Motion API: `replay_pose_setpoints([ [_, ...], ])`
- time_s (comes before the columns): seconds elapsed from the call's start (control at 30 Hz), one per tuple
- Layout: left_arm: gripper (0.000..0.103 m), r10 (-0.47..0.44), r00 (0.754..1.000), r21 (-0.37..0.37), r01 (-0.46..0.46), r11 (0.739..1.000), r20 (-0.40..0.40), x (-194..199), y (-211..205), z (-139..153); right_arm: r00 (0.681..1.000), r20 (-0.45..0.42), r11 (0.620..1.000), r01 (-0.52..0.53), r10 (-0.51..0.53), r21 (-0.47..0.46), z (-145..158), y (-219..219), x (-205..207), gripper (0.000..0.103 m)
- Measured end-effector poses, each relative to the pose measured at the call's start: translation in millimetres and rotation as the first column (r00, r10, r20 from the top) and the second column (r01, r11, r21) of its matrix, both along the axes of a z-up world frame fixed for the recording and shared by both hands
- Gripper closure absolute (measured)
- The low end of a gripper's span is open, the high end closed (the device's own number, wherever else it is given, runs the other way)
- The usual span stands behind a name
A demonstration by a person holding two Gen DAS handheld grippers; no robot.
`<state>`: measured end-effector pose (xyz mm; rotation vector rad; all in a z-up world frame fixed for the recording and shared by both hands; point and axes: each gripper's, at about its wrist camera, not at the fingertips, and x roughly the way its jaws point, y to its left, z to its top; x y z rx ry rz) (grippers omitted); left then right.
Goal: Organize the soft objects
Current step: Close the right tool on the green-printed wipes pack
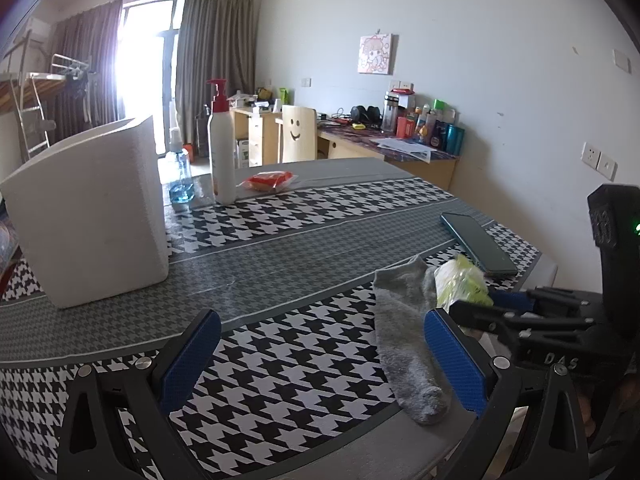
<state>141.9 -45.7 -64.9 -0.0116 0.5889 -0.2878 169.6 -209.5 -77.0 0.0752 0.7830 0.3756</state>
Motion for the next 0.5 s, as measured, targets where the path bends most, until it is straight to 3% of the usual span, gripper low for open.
replay_pose_setpoints([
  [0.5,0.001,-0.065,0.997,-0.005,0.065,0.998,-0.047,4.8,-16.9,-7.8,0.997,0.054,0.998,0.060,-0.060,0.008,13.2,-21.1,-9.9,0.057],
])
